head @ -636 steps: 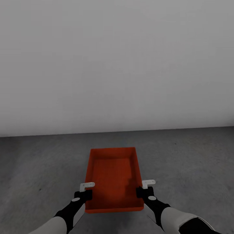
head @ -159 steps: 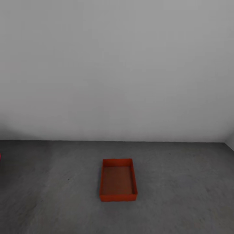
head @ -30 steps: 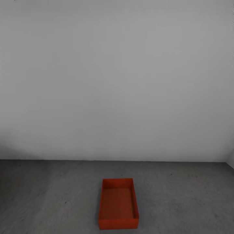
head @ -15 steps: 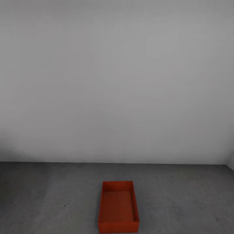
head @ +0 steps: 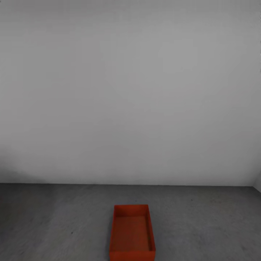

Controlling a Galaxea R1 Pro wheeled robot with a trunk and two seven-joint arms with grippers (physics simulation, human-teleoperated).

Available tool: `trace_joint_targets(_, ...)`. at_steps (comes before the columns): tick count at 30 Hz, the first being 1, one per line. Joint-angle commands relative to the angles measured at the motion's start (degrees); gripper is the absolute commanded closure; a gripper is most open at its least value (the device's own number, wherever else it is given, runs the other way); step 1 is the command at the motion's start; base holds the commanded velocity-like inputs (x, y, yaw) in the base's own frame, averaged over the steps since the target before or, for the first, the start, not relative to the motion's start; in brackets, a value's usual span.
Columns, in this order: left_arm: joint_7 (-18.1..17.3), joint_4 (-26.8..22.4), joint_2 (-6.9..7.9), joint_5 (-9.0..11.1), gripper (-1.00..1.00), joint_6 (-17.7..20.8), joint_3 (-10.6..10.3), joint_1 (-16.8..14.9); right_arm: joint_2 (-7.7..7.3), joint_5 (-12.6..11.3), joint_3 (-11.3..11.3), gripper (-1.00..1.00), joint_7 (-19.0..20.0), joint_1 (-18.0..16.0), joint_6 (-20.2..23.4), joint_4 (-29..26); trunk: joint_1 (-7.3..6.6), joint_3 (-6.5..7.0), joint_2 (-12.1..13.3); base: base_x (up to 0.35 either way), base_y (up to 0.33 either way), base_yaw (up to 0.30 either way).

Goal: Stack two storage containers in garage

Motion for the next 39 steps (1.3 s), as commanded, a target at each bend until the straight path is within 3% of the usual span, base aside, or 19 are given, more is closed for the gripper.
trace_joint_targets(1, 0.1, 0.0, 0.03, 0.5, -1.00, -0.2, -0.1, 0.0, 0.08, -0.5, 0.5, -1.00, -0.1, -0.1, -0.3, 0.2, 0.01, 0.01, -0.1, 0.000, 0.000, 0.000)
trace_joint_targets(13, 0.1, 0.3, -0.56, 1.0, -1.00, 0.2, -0.2, 0.4, -0.07, -0.5, 0.5, -1.00, -0.1, -0.1, -0.3, 0.2, 0.01, 1.11, -0.1, 0.000, 0.000, 0.000)
trace_joint_targets(18, 0.0, 0.4, -0.75, 1.1, -1.00, -0.1, -0.2, 4.5, 0.02, -0.5, 0.5, -1.00, -0.1, -0.1, -0.3, 0.2, 0.01, 1.57, -0.1, 0.000, 0.000, 0.000)
trace_joint_targets(21, -0.1, 0.4, -0.80, 1.1, -1.00, -0.2, -0.2, 5.1, -0.11, -0.5, 0.5, -1.00, -0.1, -0.1, -0.3, 0.1, 0.01, 1.80, -0.1, 0.000, 0.000, 0.000)
trace_joint_targets(39, 0.0, 0.4, -0.39, 1.2, -1.00, -0.2, -0.2, 6.6, -0.41, -0.2, 0.6, -1.00, -0.6, -0.1, 0.2, 0.1, 0.01, 1.89, -0.1, 0.000, 0.000, 0.000)
